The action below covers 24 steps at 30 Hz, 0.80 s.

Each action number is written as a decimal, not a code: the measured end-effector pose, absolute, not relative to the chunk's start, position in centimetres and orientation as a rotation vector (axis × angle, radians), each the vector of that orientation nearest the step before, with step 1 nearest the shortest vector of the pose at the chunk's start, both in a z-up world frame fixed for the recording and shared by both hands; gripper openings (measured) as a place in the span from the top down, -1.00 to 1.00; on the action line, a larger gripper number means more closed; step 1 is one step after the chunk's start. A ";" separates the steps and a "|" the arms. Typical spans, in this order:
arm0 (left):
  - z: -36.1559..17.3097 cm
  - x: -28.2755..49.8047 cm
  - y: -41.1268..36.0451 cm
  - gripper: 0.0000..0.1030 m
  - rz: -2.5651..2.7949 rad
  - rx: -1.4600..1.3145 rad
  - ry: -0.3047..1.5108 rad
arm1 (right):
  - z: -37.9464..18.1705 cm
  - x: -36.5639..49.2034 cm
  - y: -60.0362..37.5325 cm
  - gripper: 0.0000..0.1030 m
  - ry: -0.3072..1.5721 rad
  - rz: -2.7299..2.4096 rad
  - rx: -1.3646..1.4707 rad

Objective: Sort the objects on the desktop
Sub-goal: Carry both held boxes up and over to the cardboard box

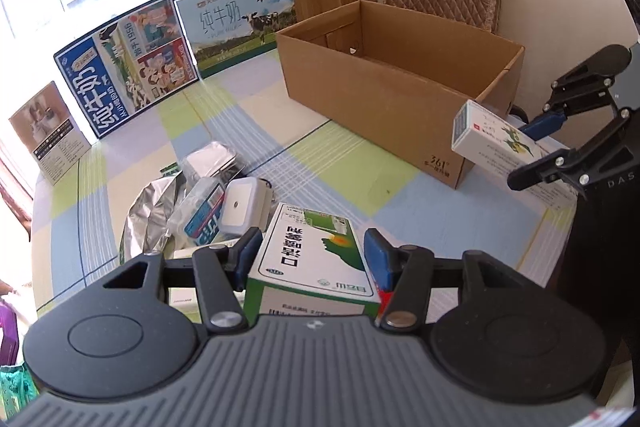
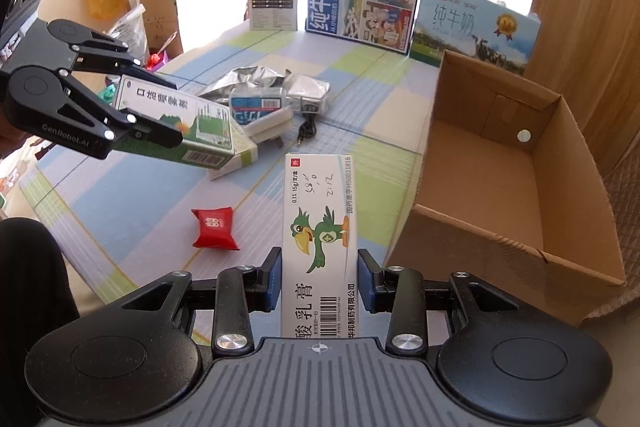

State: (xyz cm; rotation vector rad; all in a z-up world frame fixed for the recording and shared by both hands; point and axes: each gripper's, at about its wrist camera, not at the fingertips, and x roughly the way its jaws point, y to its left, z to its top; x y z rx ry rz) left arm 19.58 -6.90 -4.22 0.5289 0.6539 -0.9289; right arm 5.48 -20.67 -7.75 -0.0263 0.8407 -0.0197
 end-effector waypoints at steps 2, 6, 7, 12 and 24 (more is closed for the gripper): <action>-4.4 19.5 -7.1 0.02 -0.934 0.525 0.659 | -7.6 5.3 -20.8 0.32 0.838 -0.023 -0.024; -4.5 19.3 -7.6 0.02 -0.949 0.524 0.662 | -6.9 5.0 -21.3 0.32 0.819 -0.032 -0.015; -4.4 19.3 -7.8 0.02 -0.952 0.527 0.661 | -6.6 5.0 -21.5 0.32 0.811 -0.036 -0.011; -3.3 19.4 -9.6 0.02 -0.970 0.538 0.639 | -4.3 5.0 -23.2 0.32 0.763 -0.058 0.019; 1.8 19.2 -19.3 0.02 -1.069 0.535 0.513 | 0.7 6.6 -31.8 0.32 0.724 -0.199 0.030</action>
